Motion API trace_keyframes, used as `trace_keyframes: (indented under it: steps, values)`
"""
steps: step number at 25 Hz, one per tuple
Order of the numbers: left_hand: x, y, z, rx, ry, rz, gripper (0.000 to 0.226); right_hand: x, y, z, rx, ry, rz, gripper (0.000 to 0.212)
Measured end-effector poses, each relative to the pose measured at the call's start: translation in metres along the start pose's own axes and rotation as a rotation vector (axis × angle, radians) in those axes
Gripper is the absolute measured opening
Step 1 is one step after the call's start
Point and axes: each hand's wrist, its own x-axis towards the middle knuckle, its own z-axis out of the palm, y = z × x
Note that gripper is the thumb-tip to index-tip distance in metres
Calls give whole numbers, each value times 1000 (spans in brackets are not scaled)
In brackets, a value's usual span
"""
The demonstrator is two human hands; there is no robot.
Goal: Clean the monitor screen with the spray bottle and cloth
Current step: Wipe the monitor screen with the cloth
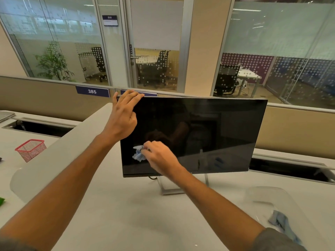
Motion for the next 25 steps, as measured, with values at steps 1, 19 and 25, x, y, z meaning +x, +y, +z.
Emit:
trace_keyframes:
  steps: [1,19,25]
  values:
    - [0,0,0,-7,-1,-2,62,2,9,-7,-15,49,29,11]
    - [3,-1,-12,-52,-80,6,66,43,9,-23,-111,153,-70,36]
    - [3,0,-14,-45,-103,15,67,40,41,-39,-168,246,-90,17]
